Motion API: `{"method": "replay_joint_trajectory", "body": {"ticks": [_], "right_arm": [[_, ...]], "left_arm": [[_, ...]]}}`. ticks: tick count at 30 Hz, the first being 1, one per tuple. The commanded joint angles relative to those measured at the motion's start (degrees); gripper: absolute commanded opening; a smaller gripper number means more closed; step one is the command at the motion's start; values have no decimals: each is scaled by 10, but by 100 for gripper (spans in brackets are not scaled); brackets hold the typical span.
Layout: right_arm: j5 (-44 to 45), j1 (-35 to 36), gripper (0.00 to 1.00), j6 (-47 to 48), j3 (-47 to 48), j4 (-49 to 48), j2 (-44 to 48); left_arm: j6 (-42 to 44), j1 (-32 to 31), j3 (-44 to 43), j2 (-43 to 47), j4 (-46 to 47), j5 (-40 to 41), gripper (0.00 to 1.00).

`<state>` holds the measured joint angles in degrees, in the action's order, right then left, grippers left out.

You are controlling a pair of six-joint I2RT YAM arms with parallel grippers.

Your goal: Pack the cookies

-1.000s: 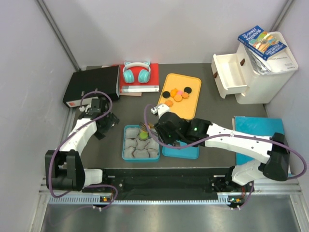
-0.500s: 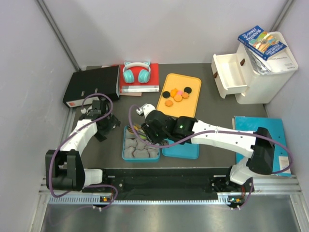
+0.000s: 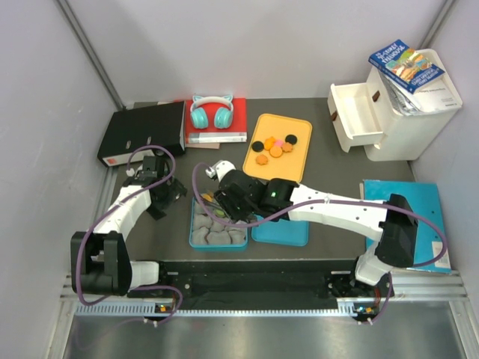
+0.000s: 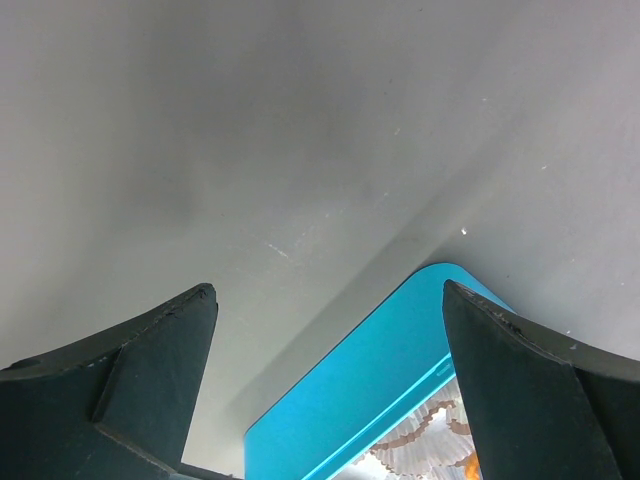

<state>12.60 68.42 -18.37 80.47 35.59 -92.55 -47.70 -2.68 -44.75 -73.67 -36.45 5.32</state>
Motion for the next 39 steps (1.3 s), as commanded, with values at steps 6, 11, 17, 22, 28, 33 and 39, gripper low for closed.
{"method": "replay_joint_trajectory", "body": {"ticks": [6,11,17,22,28,33,39], "right_arm": [[23,7,48,13,50,-18,-9],[28,7,51,14,54,-18,-11],[93,7,52,10,53,4,21],[127,-58,52,-2,20,31,78],[98,-200,51,-11,-49,36,123],[95,-242,51,0,-73,14,105],[76,-248,50,1,-63,-7,52]], "left_arm": [[9,4,4,-2,15,0,98],[9,4,3,-2,14,-1,98],[10,4,0,-2,10,0,98],[11,4,1,-2,13,-6,98],[13,4,-2,-9,16,-15,98],[15,4,0,-16,17,-18,98],[16,4,1,-20,16,-21,98]]}}
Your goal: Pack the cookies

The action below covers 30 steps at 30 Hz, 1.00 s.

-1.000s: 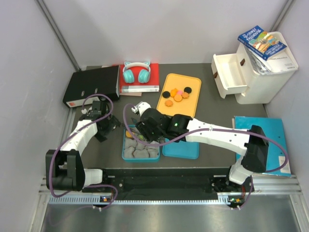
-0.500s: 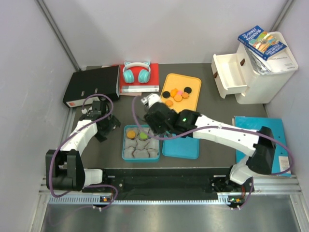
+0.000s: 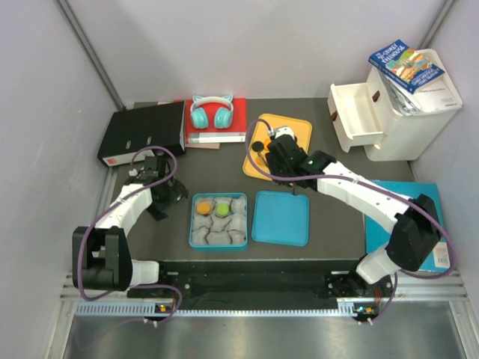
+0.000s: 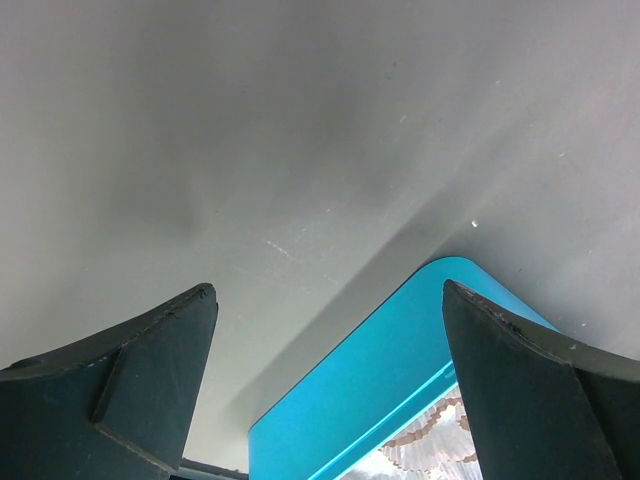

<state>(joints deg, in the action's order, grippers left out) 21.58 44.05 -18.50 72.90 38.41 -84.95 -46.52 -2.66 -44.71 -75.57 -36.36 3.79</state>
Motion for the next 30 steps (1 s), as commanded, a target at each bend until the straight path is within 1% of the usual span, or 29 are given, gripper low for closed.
{"method": "replay_joint_trajectory", "body": {"ticks": [1,12,23,27,28,30], "right_arm": [[-14,-5,50,2,18,-38,-30],[-15,-19,50,20,47,-47,-108],[-22,-25,49,23,91,-48,-155],[-21,-25,43,26,95,-45,-164],[-18,-25,40,26,94,-44,-166],[-15,-27,38,24,94,-38,-168]], "left_arm": [[6,4,1,-1,16,-5,98],[6,4,5,-12,20,-6,99],[8,4,3,-19,19,-10,98],[9,4,6,-15,20,-10,98],[8,4,6,-16,22,-10,98],[7,4,8,-16,22,-12,98]]}}
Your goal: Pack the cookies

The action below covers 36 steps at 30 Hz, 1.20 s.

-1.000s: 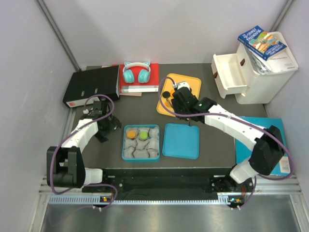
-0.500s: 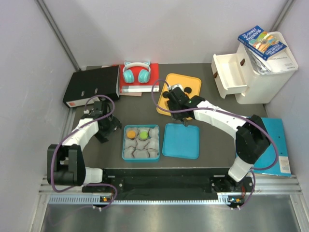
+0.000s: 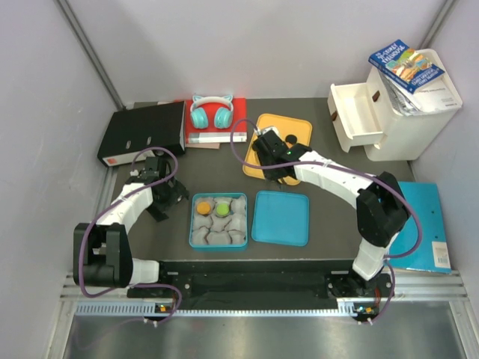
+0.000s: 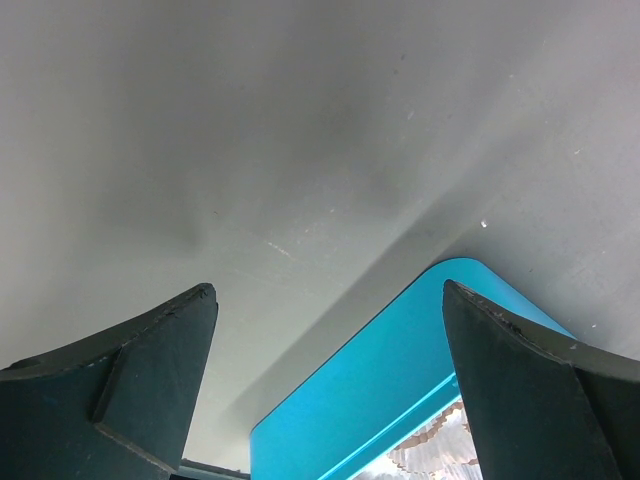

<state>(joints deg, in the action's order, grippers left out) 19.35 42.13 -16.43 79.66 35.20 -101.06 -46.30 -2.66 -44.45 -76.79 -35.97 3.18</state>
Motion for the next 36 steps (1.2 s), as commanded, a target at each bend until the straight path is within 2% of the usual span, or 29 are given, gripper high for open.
{"method": "replay_joint_trajectory", "body": {"ticks": [1,8,17,21,27,36], "right_arm": [[9,-7,37,4,23,-6,-6],[21,-6,35,-2,10,1,27],[-11,20,34,-13,-35,13,156],[-13,63,34,-8,-71,14,213],[-51,163,33,34,-150,-37,322],[-72,232,33,5,-195,-40,336]], "left_arm": [[6,4,5,-5,18,-6,98],[7,4,3,-2,17,-6,98],[4,4,1,-4,17,-7,98],[4,4,-3,-7,16,-12,98],[6,4,-6,-7,14,-12,98],[0,3,-5,-13,22,-28,98]]}}
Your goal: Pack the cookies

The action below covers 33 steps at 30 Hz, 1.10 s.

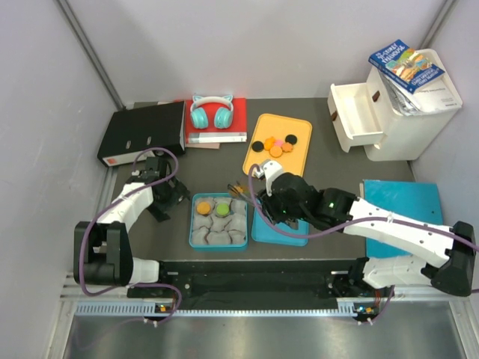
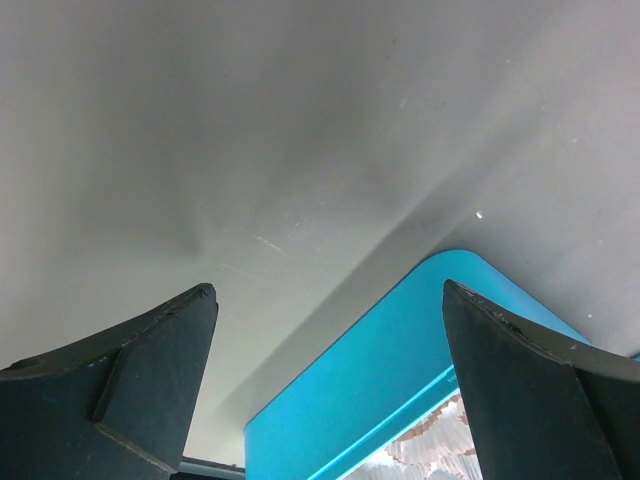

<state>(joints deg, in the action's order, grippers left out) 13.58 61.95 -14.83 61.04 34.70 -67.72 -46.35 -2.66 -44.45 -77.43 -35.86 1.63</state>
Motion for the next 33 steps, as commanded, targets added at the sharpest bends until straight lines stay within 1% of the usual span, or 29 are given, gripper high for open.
{"method": "replay_joint_trajectory", "body": {"ticks": [1,3,8,10,19,23,31,33], "right_arm": [[-14,43,33,-12,-7,-38,-6],[-11,68,34,-5,-1,-38,-20],[-3,97,34,-2,22,-29,-71],[-4,106,34,-1,24,-33,-79],[-13,121,35,-6,38,-39,-96],[-15,122,39,-9,44,-38,-101],[-8,122,40,-7,51,-37,-109],[-10,123,42,-7,52,-37,-111]], "left_arm": [[1,3,-4,-6,21,-13,98],[1,3,-2,-4,21,-13,98],[2,3,1,0,20,-13,98],[3,3,2,1,18,-14,98],[4,3,8,-2,23,-13,98],[4,3,9,-3,25,-14,98],[6,3,10,-3,25,-13,98],[6,3,10,-4,25,-14,98]]}}
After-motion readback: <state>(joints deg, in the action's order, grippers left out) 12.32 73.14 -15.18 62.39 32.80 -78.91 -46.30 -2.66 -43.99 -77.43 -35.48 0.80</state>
